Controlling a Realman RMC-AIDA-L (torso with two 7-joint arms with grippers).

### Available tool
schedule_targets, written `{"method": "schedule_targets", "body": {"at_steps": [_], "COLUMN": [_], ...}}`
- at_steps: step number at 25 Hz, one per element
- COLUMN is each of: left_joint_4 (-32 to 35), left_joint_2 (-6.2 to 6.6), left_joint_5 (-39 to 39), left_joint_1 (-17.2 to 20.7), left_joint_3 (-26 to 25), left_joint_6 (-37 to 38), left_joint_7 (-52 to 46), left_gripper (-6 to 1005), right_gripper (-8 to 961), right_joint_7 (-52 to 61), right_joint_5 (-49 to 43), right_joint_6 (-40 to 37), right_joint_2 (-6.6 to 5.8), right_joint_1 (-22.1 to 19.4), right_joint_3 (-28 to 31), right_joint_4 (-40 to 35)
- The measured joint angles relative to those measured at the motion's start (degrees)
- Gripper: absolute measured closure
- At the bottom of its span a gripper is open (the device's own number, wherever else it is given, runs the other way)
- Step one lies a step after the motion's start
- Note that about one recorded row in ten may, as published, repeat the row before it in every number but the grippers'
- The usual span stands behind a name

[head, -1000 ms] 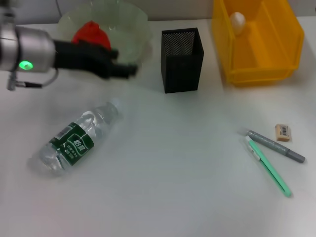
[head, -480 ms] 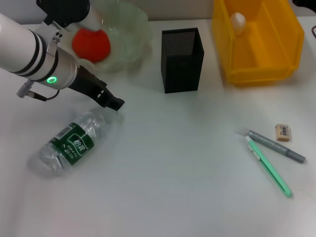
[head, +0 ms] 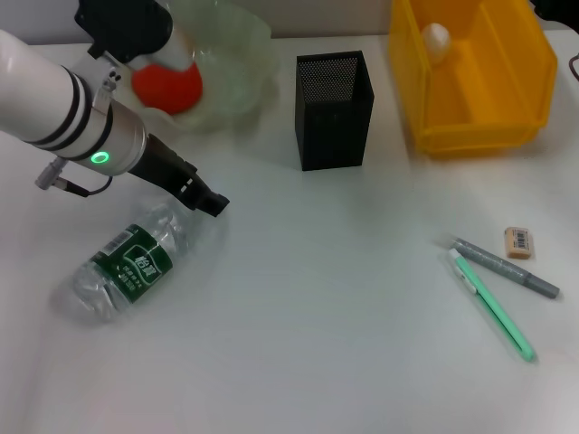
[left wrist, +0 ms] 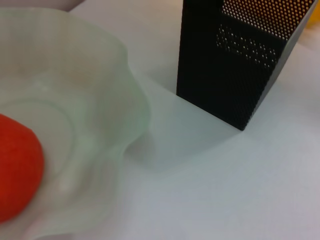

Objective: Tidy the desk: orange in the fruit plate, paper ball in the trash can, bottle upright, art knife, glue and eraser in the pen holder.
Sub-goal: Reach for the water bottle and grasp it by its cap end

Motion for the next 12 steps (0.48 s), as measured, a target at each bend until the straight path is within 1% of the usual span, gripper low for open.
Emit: {"method": "schedule_targets", "body": {"at_steps": [2,3,12], "left_joint_4": [-0.9,-2.7,-4.0], "left_joint_2": [0.0,0.0,-0.02], "left_joint_5": [-0.1,-0.2,-0.1], "left_joint_1": [-0.3,-0.8,-1.2], "left_joint_3": [0.2,0.4,0.9], "left_joint_6": [-0.4,-1.4,-2.4], "left_joint_7": [0.0,0.0,0.0], "left_gripper": [311,312,315], "right_gripper": [334,334,333], "right_joint_7": [0.0,0.0,-0.6], "right_joint_5": [0.0,0.1,0.9], "right_joint_6": [-0.2,-0.3,-2.4], "right_joint_2": [0.0,0.0,0.09], "right_joint_1": [-0.1,-0.3,-1.2], "right_joint_3": [0.0,0.1,0.3], "right_joint_4": [0.2,0.2,0.7]}}
